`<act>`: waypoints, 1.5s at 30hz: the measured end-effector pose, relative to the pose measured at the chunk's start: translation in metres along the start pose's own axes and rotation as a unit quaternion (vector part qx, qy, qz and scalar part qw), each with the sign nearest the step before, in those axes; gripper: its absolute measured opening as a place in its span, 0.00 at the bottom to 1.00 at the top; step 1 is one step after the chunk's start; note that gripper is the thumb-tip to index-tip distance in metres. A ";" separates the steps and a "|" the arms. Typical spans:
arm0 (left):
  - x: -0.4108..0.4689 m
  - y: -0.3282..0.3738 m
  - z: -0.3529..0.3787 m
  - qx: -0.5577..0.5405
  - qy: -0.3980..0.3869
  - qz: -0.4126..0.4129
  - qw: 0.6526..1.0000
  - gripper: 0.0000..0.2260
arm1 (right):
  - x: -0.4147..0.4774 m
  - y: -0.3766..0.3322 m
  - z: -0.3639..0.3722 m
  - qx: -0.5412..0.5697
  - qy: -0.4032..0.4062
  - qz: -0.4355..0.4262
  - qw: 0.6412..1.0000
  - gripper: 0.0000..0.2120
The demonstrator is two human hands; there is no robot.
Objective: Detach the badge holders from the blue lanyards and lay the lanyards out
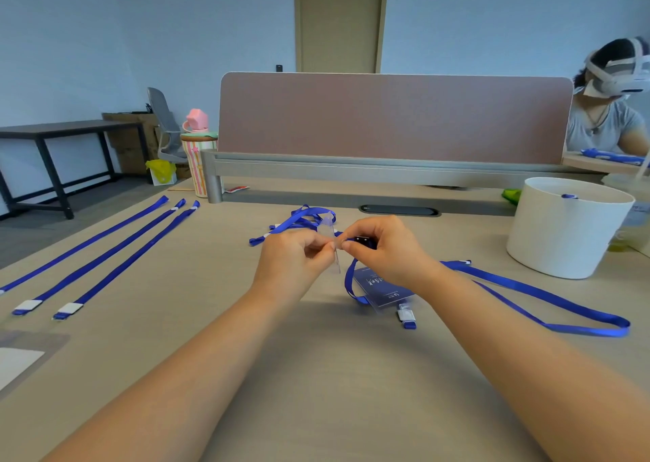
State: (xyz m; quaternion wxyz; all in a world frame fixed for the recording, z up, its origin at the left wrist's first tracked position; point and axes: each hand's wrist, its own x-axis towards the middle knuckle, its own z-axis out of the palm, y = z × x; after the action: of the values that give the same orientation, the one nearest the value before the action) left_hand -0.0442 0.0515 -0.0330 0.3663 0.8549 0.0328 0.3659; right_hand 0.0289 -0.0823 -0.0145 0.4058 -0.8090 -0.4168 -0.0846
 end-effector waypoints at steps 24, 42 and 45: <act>0.010 -0.020 -0.002 -0.227 -0.157 -0.101 0.956 0.19 | -0.004 -0.006 -0.008 0.229 -0.079 0.023 0.970 0.07; -0.005 0.003 0.013 -0.266 -0.303 -0.062 0.913 0.14 | 0.010 -0.026 -0.036 0.624 0.065 0.078 0.775 0.12; -0.013 0.012 0.024 -0.229 -0.367 -0.049 0.900 0.08 | 0.012 -0.024 -0.039 0.673 0.072 0.076 0.732 0.12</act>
State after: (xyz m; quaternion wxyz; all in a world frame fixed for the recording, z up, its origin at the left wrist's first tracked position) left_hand -0.0403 0.0238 -0.0438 0.5551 0.8187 -0.1467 0.0048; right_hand 0.0262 -0.0956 0.0308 0.8781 -0.3442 -0.2717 0.1915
